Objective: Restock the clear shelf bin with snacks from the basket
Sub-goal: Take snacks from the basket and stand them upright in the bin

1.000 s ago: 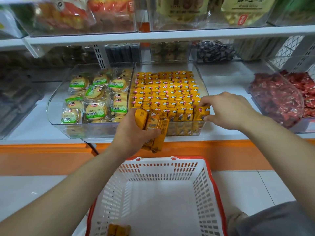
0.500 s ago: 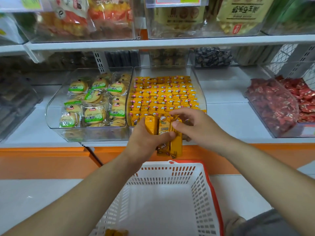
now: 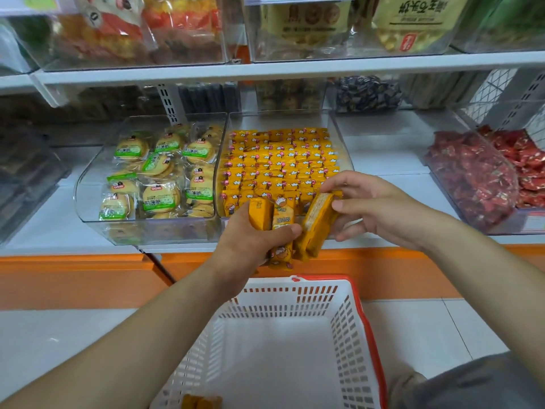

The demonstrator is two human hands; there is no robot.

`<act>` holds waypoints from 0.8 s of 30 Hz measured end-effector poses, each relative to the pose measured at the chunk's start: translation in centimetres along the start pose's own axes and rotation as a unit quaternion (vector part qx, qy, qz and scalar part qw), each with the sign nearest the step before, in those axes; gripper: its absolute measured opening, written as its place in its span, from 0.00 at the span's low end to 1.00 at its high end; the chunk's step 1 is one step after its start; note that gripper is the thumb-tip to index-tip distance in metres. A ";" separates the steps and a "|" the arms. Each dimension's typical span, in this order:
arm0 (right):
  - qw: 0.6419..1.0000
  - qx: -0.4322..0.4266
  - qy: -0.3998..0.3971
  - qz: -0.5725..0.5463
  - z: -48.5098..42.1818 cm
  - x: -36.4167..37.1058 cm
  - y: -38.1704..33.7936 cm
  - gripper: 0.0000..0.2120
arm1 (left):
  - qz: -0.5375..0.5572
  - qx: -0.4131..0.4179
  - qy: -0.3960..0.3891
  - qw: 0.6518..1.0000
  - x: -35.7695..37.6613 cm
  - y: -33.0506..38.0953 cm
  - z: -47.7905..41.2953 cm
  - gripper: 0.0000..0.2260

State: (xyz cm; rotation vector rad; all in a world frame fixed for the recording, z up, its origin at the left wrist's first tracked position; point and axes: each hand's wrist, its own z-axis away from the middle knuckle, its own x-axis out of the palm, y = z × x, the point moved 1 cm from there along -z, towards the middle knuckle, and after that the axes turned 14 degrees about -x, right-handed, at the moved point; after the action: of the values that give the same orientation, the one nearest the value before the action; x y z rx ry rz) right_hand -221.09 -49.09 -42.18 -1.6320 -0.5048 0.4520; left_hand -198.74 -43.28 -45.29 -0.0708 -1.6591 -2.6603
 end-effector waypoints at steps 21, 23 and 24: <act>0.983 0.040 0.029 0.178 -0.3 1.8 -0.7 0.21 | -0.052 0.033 0.069 0.996 1.3 -0.4 0.0 0.28; 0.986 0.005 0.041 0.162 -0.1 1.3 -0.6 0.17 | -0.059 0.034 0.076 0.995 1.1 -0.3 -0.1 0.29; 0.984 -0.022 0.066 0.162 -0.2 0.9 -0.8 0.16 | -0.060 0.034 0.080 0.994 0.9 -0.1 -0.1 0.29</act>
State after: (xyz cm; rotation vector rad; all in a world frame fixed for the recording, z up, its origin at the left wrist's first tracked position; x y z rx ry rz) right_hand -220.30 -48.63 -41.40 -1.7811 -0.1482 0.5706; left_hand -199.69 -43.29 -45.42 0.2423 -1.7533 -2.6079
